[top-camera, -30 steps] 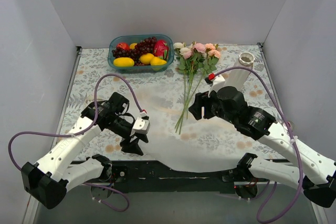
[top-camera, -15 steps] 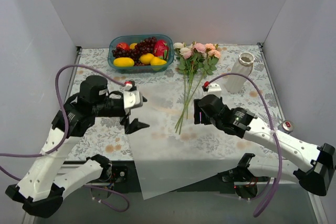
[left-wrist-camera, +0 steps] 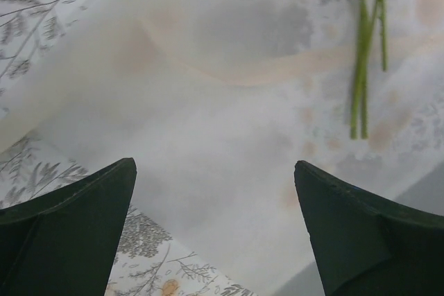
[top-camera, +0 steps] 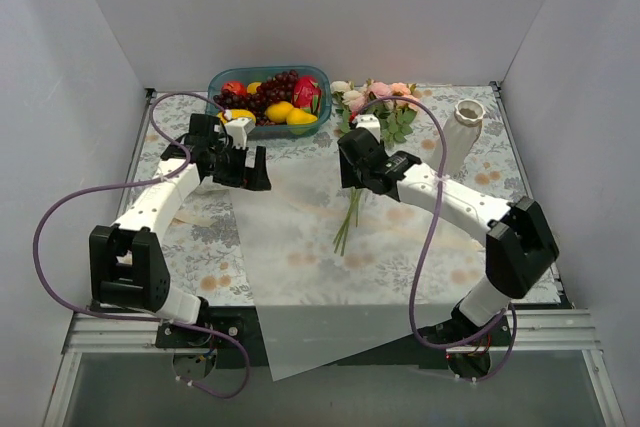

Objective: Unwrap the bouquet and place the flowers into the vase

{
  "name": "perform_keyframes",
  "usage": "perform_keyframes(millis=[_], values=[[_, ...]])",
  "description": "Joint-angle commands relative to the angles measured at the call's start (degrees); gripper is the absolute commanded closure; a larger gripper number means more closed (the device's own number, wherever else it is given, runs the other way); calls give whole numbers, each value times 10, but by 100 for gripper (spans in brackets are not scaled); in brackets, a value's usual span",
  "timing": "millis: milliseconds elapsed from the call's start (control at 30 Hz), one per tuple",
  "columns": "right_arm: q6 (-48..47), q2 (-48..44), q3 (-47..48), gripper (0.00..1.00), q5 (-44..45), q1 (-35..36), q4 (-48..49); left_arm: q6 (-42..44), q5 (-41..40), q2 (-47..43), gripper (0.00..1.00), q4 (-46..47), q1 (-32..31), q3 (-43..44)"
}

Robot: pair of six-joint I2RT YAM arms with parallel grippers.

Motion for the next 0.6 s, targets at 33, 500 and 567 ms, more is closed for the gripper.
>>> perform_keyframes(millis=[33, 500, 567], values=[[-46, 70, 64, 39, -15, -23, 50, -25, -82, -24, 2, 92, 32, -60], [-65, 194, 127, 53, 12, -54, 97, 3, -103, -57, 2, 127, 72, -145], [-54, 200, 135, 56, -6, -64, 95, 3, -90, -65, 2, 107, 79, -143]])
